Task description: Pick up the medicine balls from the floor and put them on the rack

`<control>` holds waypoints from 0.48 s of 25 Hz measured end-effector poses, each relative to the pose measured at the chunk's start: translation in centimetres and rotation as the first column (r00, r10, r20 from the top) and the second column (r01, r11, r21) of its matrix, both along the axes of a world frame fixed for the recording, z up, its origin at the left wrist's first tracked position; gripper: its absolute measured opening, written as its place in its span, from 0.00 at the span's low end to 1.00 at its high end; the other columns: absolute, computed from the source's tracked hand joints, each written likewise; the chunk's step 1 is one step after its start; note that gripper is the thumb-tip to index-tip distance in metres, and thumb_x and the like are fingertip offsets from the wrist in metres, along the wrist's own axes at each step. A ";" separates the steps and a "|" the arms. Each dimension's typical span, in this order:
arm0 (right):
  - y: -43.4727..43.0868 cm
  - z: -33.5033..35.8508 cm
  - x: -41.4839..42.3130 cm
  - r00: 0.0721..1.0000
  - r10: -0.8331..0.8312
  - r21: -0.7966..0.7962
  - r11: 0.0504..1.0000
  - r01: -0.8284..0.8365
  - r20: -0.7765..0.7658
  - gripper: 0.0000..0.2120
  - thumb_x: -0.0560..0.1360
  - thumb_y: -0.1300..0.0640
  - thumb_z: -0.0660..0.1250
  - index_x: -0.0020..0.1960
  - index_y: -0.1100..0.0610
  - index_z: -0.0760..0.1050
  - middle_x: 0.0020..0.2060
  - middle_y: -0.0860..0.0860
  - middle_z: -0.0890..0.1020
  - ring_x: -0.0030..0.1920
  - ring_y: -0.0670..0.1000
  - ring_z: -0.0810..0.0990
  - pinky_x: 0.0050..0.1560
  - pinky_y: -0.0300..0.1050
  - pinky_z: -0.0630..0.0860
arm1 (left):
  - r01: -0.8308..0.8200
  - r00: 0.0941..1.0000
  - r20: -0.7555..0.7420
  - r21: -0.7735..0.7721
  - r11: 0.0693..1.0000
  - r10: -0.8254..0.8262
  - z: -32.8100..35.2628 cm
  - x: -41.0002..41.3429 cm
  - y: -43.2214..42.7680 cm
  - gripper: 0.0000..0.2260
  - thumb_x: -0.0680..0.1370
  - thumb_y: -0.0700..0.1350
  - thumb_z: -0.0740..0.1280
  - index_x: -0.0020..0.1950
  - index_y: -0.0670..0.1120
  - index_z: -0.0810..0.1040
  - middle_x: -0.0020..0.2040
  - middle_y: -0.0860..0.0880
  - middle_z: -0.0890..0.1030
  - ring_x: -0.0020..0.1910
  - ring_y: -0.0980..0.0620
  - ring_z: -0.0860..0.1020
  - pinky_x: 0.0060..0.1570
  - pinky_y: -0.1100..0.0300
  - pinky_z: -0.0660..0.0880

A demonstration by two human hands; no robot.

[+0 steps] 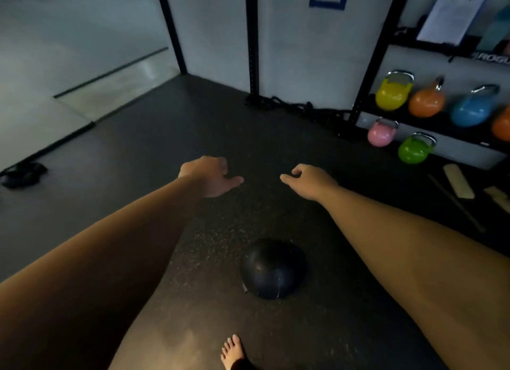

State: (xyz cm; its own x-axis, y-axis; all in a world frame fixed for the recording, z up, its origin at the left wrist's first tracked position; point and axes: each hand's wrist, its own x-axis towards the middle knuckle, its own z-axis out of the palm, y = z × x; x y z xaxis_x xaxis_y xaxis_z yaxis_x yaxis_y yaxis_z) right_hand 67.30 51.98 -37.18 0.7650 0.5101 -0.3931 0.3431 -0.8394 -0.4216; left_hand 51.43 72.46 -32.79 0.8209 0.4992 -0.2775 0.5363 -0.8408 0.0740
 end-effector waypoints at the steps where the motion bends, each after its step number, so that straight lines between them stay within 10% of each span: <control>1: 1.2 -2.4 0.5 1.000 -0.019 -0.035 0.999 0.018 -0.021 0.31 0.78 0.30 0.61 0.74 0.48 0.71 0.65 0.51 0.79 0.60 0.55 0.79 0.61 0.56 0.77 | 0.013 0.999 -0.035 0.000 1.000 -0.013 -2.4 0.9 1.5 0.31 0.75 0.76 0.59 0.65 0.54 0.77 0.57 0.52 0.82 0.58 0.46 0.81 0.50 0.51 0.76; 12: 8.6 -33.8 8.4 0.962 -0.075 -0.229 0.973 0.013 -0.264 0.36 0.75 0.27 0.60 0.75 0.46 0.69 0.70 0.52 0.76 0.68 0.59 0.75 0.65 0.63 0.74 | -0.145 0.967 -0.249 -0.361 0.921 0.055 -33.5 10.2 9.4 0.30 0.73 0.76 0.61 0.64 0.57 0.78 0.57 0.53 0.82 0.54 0.48 0.81 0.55 0.50 0.79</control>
